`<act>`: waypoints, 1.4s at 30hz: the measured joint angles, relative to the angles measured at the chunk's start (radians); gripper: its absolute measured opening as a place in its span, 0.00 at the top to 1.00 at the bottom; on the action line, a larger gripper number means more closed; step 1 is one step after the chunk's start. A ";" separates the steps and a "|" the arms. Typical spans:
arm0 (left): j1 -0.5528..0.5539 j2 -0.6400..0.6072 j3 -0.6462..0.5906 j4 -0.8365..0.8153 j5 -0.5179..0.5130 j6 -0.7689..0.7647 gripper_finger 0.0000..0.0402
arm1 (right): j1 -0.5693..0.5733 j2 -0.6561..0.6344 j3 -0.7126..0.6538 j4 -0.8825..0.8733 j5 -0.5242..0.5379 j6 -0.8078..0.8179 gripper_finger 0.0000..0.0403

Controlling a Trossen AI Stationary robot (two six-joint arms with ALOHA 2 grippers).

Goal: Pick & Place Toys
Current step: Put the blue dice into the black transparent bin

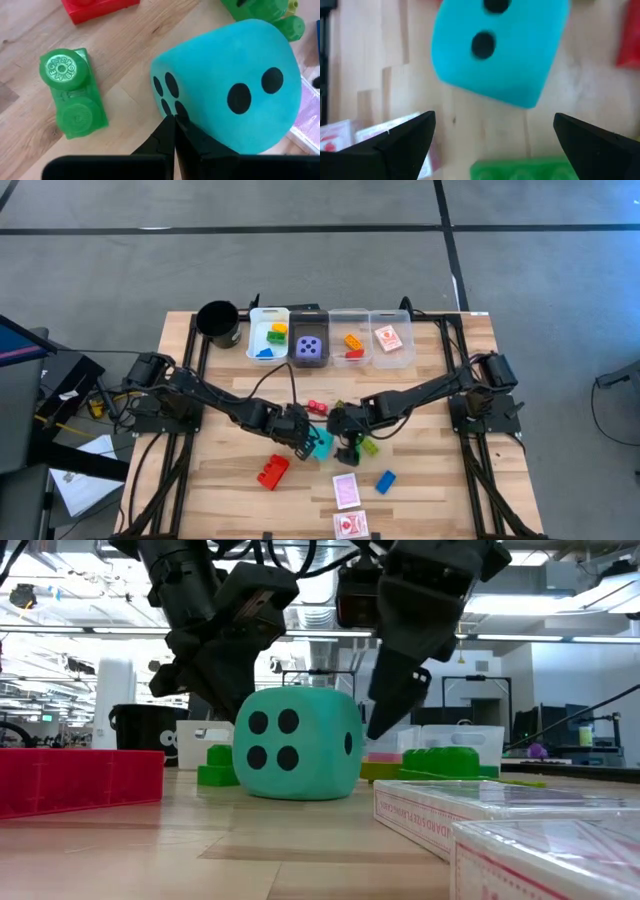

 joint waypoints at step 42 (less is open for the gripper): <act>-0.016 -0.002 0.000 0.174 0.064 -0.087 1.00 | 0.066 0.000 0.064 -0.055 0.127 0.040 0.01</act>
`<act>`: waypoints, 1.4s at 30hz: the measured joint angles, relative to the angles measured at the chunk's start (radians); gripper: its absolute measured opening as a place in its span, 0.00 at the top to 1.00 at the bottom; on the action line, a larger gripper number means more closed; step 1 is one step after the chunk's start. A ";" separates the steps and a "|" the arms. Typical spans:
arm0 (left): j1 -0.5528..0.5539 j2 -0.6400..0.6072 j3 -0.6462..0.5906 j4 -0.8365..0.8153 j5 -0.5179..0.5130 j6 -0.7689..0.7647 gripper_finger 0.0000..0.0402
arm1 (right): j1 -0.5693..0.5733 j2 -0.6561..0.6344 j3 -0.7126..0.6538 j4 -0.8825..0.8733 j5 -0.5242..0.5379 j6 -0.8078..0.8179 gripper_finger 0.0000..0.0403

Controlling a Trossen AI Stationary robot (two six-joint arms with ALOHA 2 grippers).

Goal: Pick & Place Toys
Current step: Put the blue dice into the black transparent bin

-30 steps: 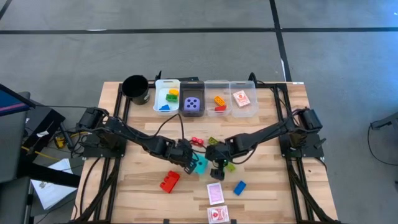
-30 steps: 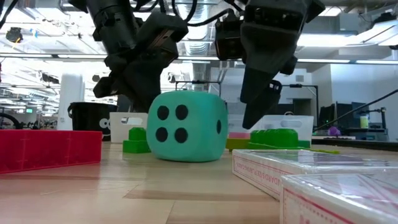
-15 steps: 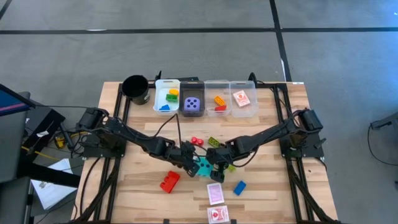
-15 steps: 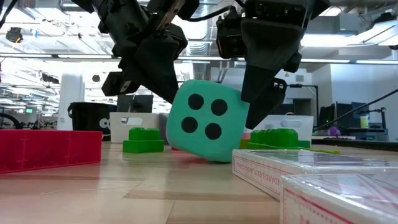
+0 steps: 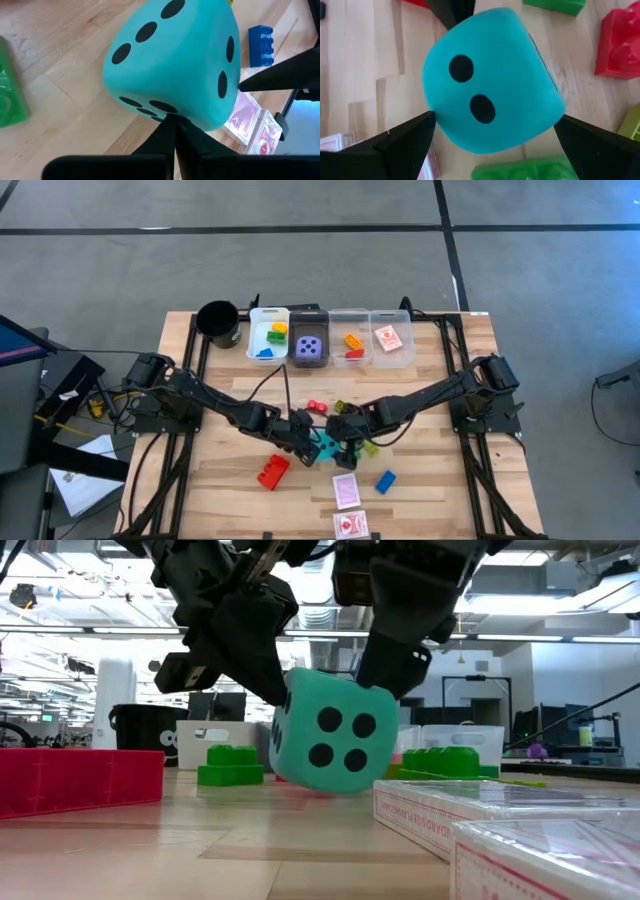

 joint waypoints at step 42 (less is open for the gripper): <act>0.005 0.002 -0.001 -0.011 -0.004 0.004 1.00 | -0.049 -0.002 0.004 0.020 0.065 0.037 0.51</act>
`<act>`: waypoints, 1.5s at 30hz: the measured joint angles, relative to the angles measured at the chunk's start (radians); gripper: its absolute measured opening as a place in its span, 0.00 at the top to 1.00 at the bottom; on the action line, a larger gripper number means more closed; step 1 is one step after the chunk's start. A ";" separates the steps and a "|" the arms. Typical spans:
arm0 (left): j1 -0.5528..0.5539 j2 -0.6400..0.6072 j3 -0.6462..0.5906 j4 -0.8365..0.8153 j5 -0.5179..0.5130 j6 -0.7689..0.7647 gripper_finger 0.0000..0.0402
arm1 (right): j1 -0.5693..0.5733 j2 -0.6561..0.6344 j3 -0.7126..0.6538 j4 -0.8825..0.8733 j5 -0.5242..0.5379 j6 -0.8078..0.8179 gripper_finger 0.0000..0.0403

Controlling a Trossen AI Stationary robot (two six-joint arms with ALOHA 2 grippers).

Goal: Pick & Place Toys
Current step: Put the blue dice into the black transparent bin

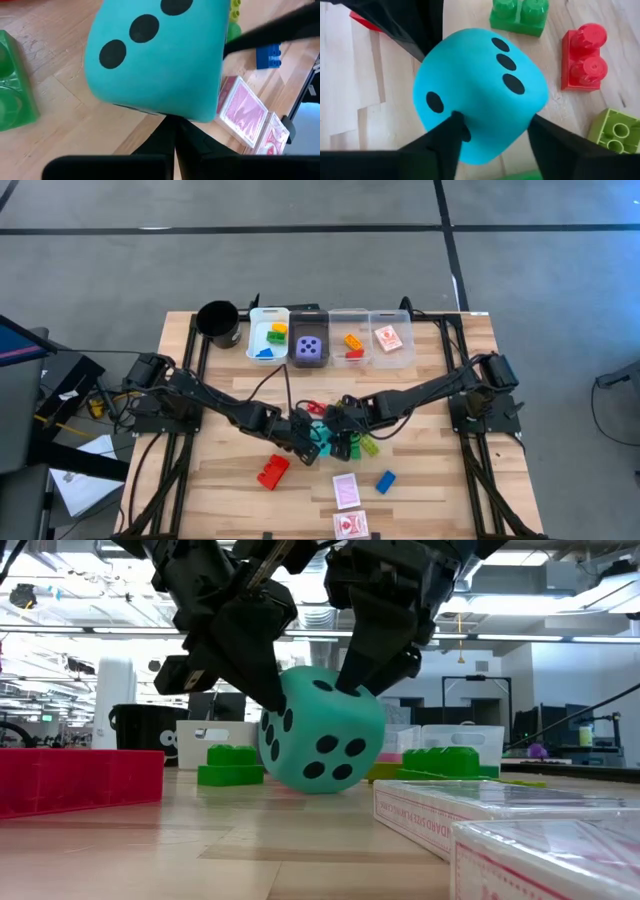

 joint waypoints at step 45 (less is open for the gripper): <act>0.011 -0.157 0.001 -0.252 -0.192 0.173 1.00 | -0.026 -0.005 -0.001 -0.001 -0.221 0.100 0.24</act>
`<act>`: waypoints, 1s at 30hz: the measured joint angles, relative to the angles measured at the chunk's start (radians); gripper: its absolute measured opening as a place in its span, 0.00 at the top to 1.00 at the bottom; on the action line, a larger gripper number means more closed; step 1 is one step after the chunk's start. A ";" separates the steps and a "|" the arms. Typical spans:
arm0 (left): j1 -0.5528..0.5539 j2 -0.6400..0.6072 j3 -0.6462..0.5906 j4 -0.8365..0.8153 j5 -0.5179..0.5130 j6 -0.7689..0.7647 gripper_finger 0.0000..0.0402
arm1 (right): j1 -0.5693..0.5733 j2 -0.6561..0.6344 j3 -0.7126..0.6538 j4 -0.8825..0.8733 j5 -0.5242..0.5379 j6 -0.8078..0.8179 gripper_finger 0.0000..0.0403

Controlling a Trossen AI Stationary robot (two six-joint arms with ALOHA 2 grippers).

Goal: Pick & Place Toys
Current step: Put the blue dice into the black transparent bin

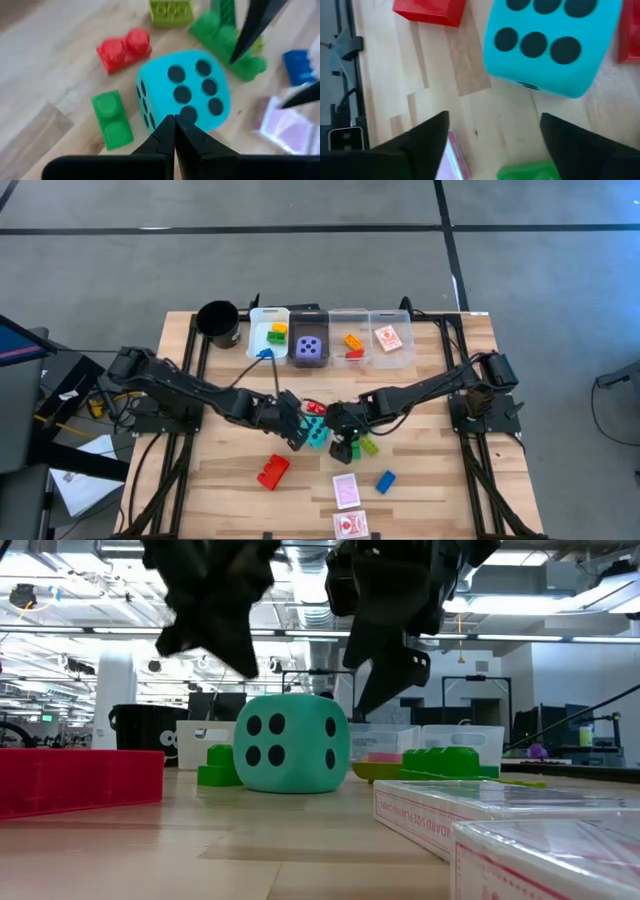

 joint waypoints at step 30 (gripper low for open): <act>-0.052 0.114 -0.002 0.176 0.030 -0.011 1.00 | -0.008 0.000 -0.001 -0.027 0.114 -0.083 0.13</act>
